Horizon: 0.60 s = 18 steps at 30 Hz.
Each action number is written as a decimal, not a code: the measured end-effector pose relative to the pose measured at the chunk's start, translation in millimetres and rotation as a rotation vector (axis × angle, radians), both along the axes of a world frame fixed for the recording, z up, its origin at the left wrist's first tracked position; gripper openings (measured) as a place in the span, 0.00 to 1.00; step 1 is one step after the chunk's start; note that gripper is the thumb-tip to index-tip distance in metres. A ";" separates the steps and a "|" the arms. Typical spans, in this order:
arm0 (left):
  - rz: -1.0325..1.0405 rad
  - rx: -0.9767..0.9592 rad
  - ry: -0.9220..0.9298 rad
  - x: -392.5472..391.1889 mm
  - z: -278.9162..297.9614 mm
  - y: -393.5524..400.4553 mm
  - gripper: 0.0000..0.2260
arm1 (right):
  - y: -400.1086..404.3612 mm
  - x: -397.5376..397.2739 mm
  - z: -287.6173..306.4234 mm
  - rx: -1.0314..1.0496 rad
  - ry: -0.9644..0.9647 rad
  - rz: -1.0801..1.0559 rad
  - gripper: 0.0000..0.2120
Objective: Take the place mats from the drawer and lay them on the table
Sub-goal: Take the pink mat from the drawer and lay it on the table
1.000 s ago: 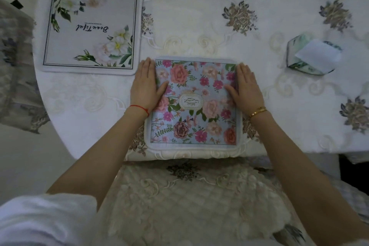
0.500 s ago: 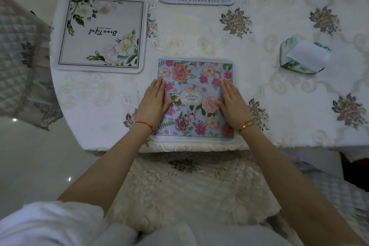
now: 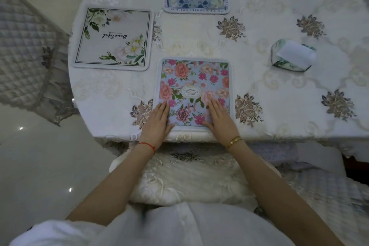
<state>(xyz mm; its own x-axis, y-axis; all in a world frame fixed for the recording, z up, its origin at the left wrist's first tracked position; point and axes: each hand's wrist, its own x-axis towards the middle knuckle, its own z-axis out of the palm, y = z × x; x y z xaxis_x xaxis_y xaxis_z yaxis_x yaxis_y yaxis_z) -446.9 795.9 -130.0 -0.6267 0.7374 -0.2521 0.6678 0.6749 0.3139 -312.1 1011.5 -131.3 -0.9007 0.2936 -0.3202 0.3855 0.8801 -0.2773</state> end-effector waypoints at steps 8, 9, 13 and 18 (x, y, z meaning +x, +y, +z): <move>0.067 0.010 -0.077 -4.3 20.7 -29.3 0.31 | 22.6 46.8 17.0 0.019 -0.030 -0.138 0.35; 0.064 0.059 -0.077 -1.6 26.6 -32.6 0.31 | 22.3 49.7 21.5 0.013 -0.010 -0.168 0.34; 0.038 0.242 0.021 13.6 53.6 -42.3 0.25 | 9.8 62.4 48.6 -0.026 0.143 -0.244 0.27; 0.054 0.337 0.073 39.2 79.2 -51.9 0.18 | -16.1 74.7 81.9 0.000 0.355 -0.211 0.18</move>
<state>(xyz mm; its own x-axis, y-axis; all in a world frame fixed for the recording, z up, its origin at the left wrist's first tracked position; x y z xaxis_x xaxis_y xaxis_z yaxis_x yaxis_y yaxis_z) -407.8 744.0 -50.8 -0.6741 0.7371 0.0469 0.6632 0.5762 0.4776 -237.4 995.5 -49.4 -0.8751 0.4840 0.0000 0.4379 0.7919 -0.4255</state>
